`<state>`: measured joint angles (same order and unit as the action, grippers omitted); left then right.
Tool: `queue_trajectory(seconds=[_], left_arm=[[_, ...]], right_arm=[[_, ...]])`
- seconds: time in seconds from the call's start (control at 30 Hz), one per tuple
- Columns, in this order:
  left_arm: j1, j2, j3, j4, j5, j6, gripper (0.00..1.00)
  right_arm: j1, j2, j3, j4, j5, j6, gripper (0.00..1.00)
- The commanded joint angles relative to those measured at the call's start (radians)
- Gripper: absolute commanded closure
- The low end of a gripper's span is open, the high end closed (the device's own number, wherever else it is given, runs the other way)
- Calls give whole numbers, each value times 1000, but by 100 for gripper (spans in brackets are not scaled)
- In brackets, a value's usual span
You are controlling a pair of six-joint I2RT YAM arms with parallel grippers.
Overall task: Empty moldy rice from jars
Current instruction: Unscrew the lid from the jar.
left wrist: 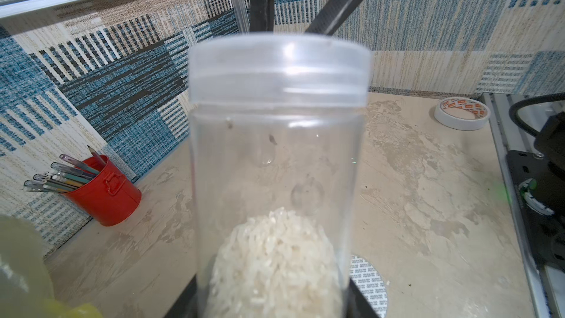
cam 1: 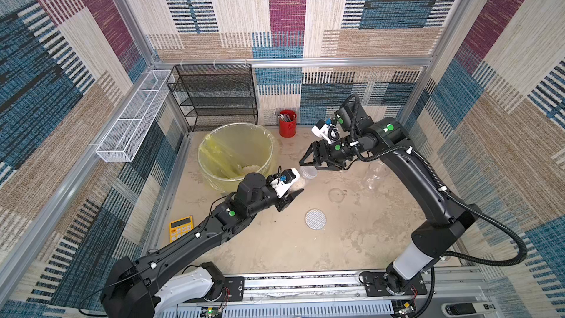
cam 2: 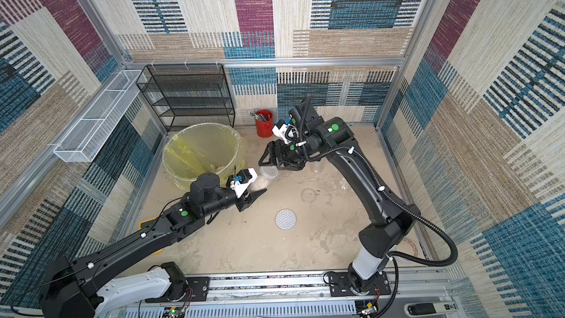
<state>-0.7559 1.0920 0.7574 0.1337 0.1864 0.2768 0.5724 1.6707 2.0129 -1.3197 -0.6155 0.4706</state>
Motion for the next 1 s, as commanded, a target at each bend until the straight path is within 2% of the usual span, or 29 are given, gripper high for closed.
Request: queue_trajectory(seconds=[0.0,0.27,0.63,0.8,0.97], left_arm=[[0,2,10,56,1,21,100],[0,5,8,51,-2,23,100],[0,13,8,51,-5,26,100],[0,7,7,48,1,23,100],[0,2,-2,63,34,3,100]], right_arm=[[9,4,-3,-17,27,-16,27],[18,-2,-26,-19,47,-35,32],[24,-13,-61,-19,75,-79,45],[24,-18,-43,-14,97,-153,49],[24,-67,-70,113,126,-215,49]])
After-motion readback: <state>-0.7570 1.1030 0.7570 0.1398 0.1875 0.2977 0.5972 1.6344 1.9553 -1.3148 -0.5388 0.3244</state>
